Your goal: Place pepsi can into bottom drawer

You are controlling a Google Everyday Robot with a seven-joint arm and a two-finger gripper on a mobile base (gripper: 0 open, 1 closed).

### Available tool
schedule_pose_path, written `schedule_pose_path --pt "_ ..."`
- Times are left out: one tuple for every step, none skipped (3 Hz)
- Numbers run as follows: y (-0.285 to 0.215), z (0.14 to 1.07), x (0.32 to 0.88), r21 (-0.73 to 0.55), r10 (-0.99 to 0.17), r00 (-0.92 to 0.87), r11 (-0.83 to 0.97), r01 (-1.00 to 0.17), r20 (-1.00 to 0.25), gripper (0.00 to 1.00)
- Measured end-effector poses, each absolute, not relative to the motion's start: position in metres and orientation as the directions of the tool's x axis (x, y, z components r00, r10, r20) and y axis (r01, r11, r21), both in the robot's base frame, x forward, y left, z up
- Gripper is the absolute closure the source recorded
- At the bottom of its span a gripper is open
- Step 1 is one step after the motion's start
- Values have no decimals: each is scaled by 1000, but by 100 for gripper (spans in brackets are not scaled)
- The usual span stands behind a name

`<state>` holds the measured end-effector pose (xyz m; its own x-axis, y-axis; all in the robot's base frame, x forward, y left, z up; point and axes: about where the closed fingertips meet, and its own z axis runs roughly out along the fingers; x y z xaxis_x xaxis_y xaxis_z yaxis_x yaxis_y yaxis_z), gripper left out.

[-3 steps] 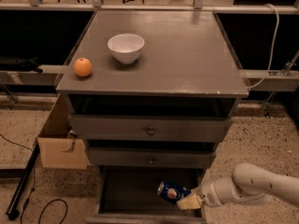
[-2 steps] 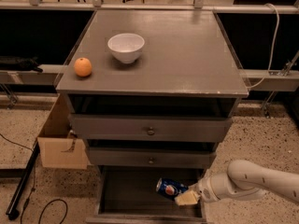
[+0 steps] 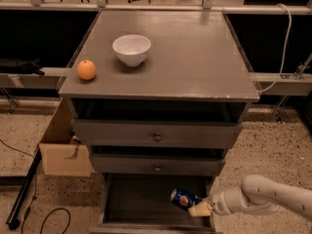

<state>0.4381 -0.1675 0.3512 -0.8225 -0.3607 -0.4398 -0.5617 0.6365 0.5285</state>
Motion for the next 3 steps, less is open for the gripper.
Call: schedule_pose_path --pt "-172 324 448 532 -367 -841 656 -536 -397 100" --pt "-169 318 451 534 -372 -844 656 -533 -387 100" --pt "-162 309 453 541 -377 -849 656 -527 -370 100"
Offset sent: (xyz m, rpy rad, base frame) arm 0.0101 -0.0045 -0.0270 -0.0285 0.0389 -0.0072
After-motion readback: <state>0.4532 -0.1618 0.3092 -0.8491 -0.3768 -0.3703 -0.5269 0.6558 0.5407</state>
